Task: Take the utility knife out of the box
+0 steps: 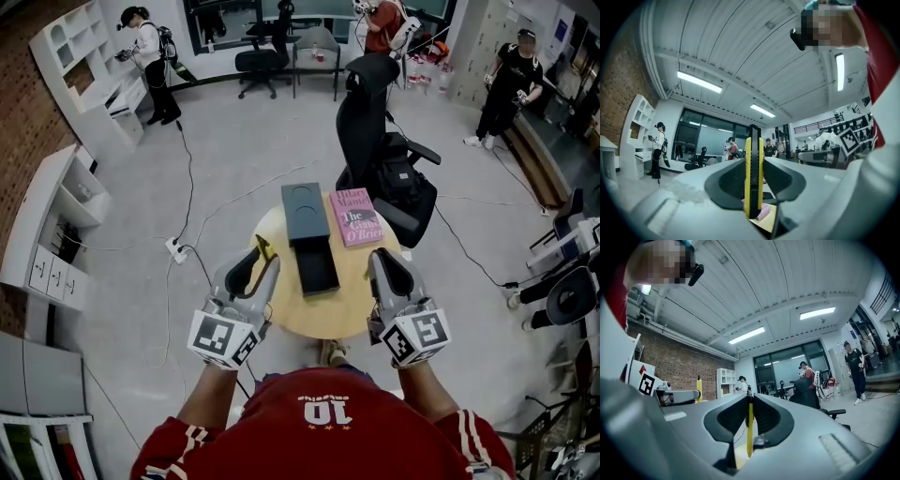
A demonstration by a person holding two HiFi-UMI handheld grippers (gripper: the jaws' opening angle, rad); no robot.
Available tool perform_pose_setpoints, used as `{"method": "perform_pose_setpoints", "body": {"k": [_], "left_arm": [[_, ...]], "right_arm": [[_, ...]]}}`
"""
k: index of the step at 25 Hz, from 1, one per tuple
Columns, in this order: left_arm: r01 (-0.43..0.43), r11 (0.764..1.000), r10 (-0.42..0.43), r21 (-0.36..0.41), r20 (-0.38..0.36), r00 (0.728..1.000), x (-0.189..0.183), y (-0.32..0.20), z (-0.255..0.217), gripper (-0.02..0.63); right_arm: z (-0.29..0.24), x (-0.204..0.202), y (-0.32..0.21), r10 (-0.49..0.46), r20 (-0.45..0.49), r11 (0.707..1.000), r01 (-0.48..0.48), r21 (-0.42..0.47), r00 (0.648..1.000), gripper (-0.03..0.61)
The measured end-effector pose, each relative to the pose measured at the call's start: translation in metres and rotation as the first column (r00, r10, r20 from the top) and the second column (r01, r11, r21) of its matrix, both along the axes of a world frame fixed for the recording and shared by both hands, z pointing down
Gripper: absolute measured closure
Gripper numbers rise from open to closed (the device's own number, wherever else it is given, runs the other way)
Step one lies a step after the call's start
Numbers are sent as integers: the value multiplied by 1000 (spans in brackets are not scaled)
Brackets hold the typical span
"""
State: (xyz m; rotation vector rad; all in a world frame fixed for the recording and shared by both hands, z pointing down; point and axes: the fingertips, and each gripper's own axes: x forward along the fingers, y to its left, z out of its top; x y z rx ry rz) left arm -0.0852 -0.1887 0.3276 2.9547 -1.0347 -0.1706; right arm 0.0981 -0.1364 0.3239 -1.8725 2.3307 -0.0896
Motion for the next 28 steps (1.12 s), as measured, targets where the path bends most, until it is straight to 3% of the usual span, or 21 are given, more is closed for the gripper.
{"method": "perform_pose_setpoints", "body": {"k": [19,28], "left_arm": [[16,1000,-15,21,-53,999,-3,15,-20,485],[24,999,-22,35,-38,999,1,22,-18,483]], "right_arm": [[-16,-2,15,-8,-29,999,9,46,1000,543],[-12,-3,21,-6,-52,999,8,41,999,541]]}}
